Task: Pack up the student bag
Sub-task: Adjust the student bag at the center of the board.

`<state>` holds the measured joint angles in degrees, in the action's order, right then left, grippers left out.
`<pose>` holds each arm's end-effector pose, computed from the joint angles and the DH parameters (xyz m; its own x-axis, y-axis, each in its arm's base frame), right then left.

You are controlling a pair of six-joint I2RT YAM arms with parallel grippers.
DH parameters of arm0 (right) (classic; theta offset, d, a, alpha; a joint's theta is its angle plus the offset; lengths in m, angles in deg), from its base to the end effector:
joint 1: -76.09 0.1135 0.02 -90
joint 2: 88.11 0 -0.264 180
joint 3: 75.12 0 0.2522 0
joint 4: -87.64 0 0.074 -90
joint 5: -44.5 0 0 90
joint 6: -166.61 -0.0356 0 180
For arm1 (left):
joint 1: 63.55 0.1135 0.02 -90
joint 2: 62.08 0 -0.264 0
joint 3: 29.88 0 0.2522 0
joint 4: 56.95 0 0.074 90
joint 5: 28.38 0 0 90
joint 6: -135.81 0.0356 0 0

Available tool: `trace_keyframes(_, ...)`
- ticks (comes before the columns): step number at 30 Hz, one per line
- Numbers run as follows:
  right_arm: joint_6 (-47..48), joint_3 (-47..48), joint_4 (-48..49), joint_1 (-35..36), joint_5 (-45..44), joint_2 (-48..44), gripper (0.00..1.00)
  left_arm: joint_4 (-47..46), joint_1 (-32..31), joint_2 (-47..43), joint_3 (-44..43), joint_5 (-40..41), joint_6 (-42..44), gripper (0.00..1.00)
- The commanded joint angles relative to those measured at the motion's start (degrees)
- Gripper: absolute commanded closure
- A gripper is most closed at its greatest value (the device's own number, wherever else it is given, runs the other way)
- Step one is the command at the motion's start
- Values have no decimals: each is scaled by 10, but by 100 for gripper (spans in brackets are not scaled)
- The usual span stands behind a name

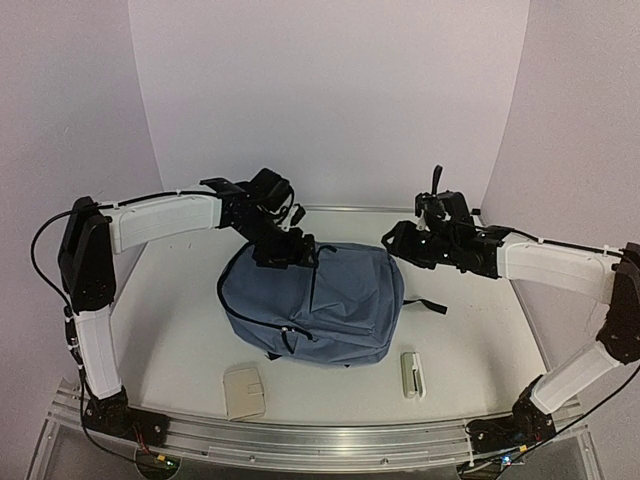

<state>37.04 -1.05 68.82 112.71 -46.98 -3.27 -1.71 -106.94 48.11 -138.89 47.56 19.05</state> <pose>0.2729 0.2017 0.2752 -0.6739 0.2926 -0.6784 -0.1933 0.8164 0.5441 0.3017 -0.2971 0.2657 -0.8846 0.2352 -0.4027 0.4096 0.8047 -0.4298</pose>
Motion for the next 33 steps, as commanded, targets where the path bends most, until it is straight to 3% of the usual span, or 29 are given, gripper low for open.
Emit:
trace_keyframes(1, -15, -2, -6, 9, -25, -12, 55, 22, -3, 30, -50, -29, 28, 19)
trace_keyframes(8, -18, -3, -6, 17, -26, -8, 55, 53, -1, 54, -56, -15, 40, 43)
trace_keyframes(14, -18, -7, -7, 21, -32, -12, 54, 42, 11, 42, -32, -11, 34, 47)
trace_keyframes(23, -18, -8, -11, 24, -33, -15, 54, 38, 23, 45, -15, -24, 25, 67)
trace_keyframes(33, -29, 61, -72, 114, -114, 32, 51, 6, 45, 72, -5, -156, 16, 76)
